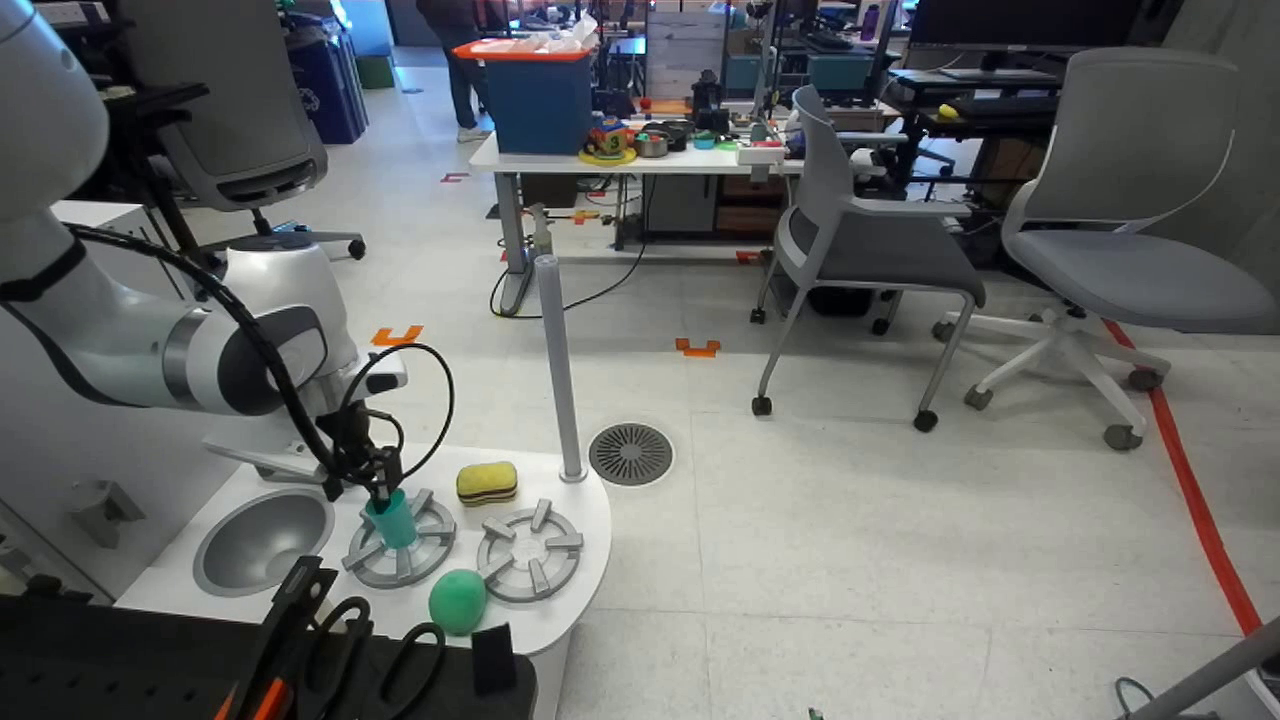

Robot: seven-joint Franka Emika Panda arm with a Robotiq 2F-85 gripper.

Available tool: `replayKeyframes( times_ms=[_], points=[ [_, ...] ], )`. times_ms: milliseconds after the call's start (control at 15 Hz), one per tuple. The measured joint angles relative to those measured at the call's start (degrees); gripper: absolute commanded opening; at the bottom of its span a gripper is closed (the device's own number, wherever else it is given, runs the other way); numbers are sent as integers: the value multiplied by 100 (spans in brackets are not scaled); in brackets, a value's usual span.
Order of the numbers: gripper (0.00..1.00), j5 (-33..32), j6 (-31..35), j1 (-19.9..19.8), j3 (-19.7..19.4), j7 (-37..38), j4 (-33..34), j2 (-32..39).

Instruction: Move the cup on the stove

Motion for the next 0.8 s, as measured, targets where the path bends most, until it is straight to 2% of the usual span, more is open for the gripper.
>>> replayKeyframes(
  times_ms=[333,400,800],
  points=[
    [5,13,0,1,-21,119,166,102],
    [1,20,0,1,-26,160,178,106],
    [1,66,-38,-2,-127,386,181,1]
  ],
)
